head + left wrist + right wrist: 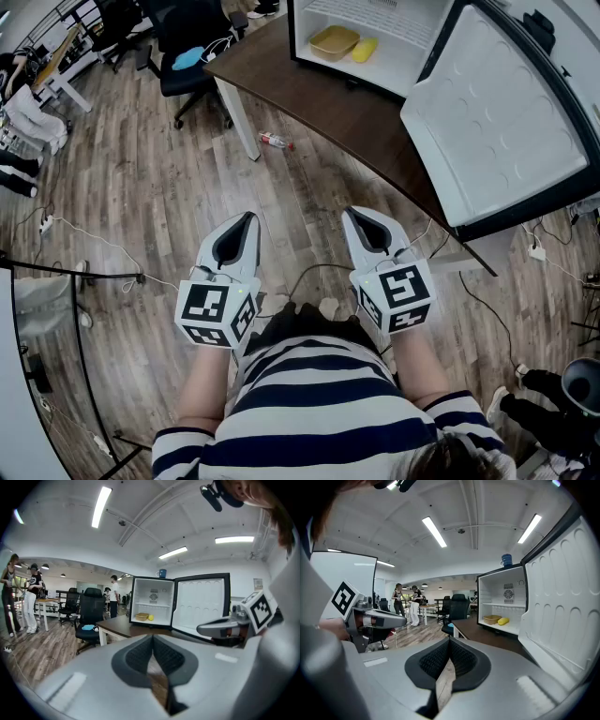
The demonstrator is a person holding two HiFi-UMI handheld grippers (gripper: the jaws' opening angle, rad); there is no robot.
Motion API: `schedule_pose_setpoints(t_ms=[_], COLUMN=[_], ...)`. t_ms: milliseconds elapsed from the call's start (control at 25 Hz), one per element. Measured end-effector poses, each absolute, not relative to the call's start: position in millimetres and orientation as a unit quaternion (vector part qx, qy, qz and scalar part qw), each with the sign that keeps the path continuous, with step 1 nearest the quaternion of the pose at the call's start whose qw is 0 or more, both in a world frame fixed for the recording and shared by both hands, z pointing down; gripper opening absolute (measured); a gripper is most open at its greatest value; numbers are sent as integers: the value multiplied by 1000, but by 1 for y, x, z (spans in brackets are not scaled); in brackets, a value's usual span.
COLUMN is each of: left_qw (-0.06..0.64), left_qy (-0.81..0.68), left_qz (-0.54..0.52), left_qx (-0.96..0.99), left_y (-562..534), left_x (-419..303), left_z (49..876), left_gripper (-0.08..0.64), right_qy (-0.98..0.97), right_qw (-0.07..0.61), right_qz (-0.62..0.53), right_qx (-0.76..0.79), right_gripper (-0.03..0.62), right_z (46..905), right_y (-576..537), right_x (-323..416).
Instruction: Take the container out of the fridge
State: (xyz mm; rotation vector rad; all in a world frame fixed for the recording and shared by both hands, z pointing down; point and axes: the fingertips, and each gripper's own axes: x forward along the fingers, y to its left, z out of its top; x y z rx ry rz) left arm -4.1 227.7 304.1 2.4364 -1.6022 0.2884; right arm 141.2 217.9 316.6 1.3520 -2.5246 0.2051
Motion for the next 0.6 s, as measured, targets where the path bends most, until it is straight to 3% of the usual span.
schedule_pose_setpoints(t_ms=[600], left_qw=[112], left_qy=[-573], left_qz=[117], left_qx=[803], left_y=[209], left_x=[27], left_z=[320], left_gripper=[0], right_qy=[-883], right_qw=[144], right_qz=[93], right_qx=[437], right_gripper=[-6], right_z=[347], right_y=[192], right_x=[176])
